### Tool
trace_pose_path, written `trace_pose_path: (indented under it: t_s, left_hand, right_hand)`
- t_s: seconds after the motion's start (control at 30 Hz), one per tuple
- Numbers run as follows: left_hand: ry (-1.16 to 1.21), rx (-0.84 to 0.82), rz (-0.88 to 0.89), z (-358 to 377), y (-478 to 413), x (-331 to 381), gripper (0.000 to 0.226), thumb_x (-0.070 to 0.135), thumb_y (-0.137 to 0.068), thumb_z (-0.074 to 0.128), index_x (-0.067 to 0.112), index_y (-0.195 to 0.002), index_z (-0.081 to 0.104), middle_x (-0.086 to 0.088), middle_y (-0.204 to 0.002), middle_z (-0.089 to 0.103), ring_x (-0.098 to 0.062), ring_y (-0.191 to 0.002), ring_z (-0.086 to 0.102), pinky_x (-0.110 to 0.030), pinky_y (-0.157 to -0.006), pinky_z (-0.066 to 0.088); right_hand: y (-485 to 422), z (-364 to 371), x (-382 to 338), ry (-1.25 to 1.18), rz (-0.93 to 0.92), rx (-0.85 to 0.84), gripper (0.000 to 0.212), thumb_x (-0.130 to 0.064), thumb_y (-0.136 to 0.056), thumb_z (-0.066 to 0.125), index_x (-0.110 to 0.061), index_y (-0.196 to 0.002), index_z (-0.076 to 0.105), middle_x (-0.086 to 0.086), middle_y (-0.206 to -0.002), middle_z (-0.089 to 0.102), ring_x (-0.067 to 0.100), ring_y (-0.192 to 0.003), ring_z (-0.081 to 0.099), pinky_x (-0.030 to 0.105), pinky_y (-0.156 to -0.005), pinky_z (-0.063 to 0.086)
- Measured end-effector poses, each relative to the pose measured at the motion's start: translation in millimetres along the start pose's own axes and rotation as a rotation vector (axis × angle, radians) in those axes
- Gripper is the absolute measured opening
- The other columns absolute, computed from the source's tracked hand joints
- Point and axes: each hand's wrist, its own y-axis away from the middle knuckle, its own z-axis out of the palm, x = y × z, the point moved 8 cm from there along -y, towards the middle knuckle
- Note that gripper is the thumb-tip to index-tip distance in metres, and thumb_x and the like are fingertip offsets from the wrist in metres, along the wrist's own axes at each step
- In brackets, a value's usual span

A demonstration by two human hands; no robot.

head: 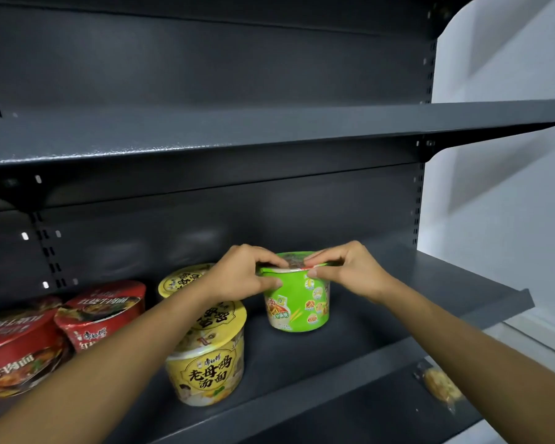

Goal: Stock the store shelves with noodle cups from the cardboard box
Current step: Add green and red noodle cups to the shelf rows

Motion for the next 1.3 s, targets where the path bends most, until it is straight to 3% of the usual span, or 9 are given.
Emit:
trace_pose_path:
  t_s: [0.17, 0.3, 0.5, 0.73, 0.9, 1.03, 1.1, 1.2, 1.3]
  left_hand:
    - [-0.057, -0.052, -0.014, 19, -3, -10, 0.033, 0.018, -0.08, 0.075, 0.024, -0.112, 0.07, 0.008, -0.117, 0.067, -0.002, -0.108, 0.059, -0.017, -0.098, 0.042]
    - [-0.169, -0.049, -0.036, 28, -6, -12, 0.033, 0.022, -0.08, 0.074, 0.023, -0.113, 0.07, 0.008, -0.117, 0.067, -0.003, -0.106, 0.059, -0.003, -0.085, 0.034]
    - [-0.284, -0.027, -0.048, 37, -19, -8, 0.032, 0.024, -0.083, 0.071, 0.025, -0.114, 0.069, 0.006, -0.116, 0.067, -0.011, -0.107, 0.06, -0.024, -0.095, 0.044]
    - [-0.468, 0.016, -0.079, 55, -33, -3, 0.034, 0.035, -0.085, 0.065, 0.033, -0.12, 0.063, 0.007, -0.122, 0.064, -0.015, -0.114, 0.056, -0.031, -0.096, 0.045]
    - [-0.522, -0.077, -0.119, 63, -40, -8, 0.039, 0.035, -0.082, 0.068, 0.03, -0.12, 0.062, 0.004, -0.124, 0.062, -0.017, -0.116, 0.054, -0.032, -0.097, 0.043]
    - [-0.506, -0.153, -0.122, 50, -44, -17, 0.043, 0.02, -0.076, 0.07, 0.028, -0.118, 0.066, 0.006, -0.122, 0.064, -0.015, -0.114, 0.057, -0.027, -0.097, 0.043]
    - [-0.537, -0.164, -0.152, 43, -44, -26, 0.046, 0.022, -0.077, 0.069, 0.03, -0.122, 0.063, 0.005, -0.126, 0.061, -0.016, -0.116, 0.056, -0.027, -0.097, 0.043]
    - [-0.605, -0.227, -0.219, 42, -41, -43, 0.054, 0.026, -0.081, 0.066, 0.031, -0.133, 0.053, 0.003, -0.137, 0.052, -0.019, -0.124, 0.049, -0.03, -0.102, 0.04]
    - [-0.623, -0.215, -0.254, 43, -40, -55, 0.053, 0.028, -0.086, 0.062, 0.031, -0.137, 0.048, 0.004, -0.141, 0.048, -0.02, -0.128, 0.045, -0.034, -0.105, 0.038]
  right_hand:
    - [-1, 9, 29, -0.08, 0.05, -0.031, 0.023, 0.001, -0.074, 0.075, -0.021, -0.08, 0.076, -0.003, -0.098, 0.073, 0.01, -0.096, 0.068, 0.034, -0.094, 0.052]
    - [-12, 15, 44, -0.041, 0.051, -0.097, 0.029, 0.005, -0.073, 0.073, -0.024, -0.079, 0.076, -0.002, -0.099, 0.073, 0.011, -0.099, 0.067, 0.036, -0.096, 0.051]
    - [-41, 15, 48, 0.037, -0.039, -0.191, 0.038, 0.012, -0.074, 0.066, -0.025, -0.079, 0.073, -0.005, -0.097, 0.073, 0.009, -0.099, 0.066, 0.032, -0.097, 0.05]
    - [-59, 15, 52, 0.304, -0.159, -0.283, 0.045, 0.002, -0.073, 0.061, -0.032, -0.1, 0.073, -0.012, -0.104, 0.071, -0.001, -0.099, 0.063, 0.02, -0.091, 0.049]
    - [-62, 27, 57, 0.497, -0.243, -0.397, 0.055, -0.001, -0.073, 0.063, -0.027, -0.121, 0.064, -0.005, -0.121, 0.062, 0.009, -0.112, 0.057, 0.015, -0.096, 0.042]
    - [-65, 40, 57, 0.663, -0.224, -0.525, 0.081, -0.038, -0.077, 0.072, -0.021, -0.147, 0.034, 0.0, -0.146, 0.042, 0.016, -0.134, 0.038, 0.018, -0.107, 0.029]
    - [-66, 46, 54, 0.698, -0.241, -0.544, 0.079, -0.048, -0.079, 0.069, -0.022, -0.146, 0.036, 0.0, -0.147, 0.042, 0.018, -0.135, 0.036, 0.022, -0.109, 0.029]
    - [-70, 49, 52, 0.718, -0.274, -0.553, 0.06, -0.038, -0.085, 0.067, -0.025, -0.14, 0.047, -0.003, -0.146, 0.043, 0.016, -0.135, 0.038, 0.023, -0.11, 0.028]
    - [-76, 45, 58, 0.678, -0.243, -0.584, 0.056, -0.027, -0.084, 0.069, -0.026, -0.137, 0.049, -0.007, -0.147, 0.042, 0.011, -0.136, 0.036, 0.017, -0.11, 0.024]
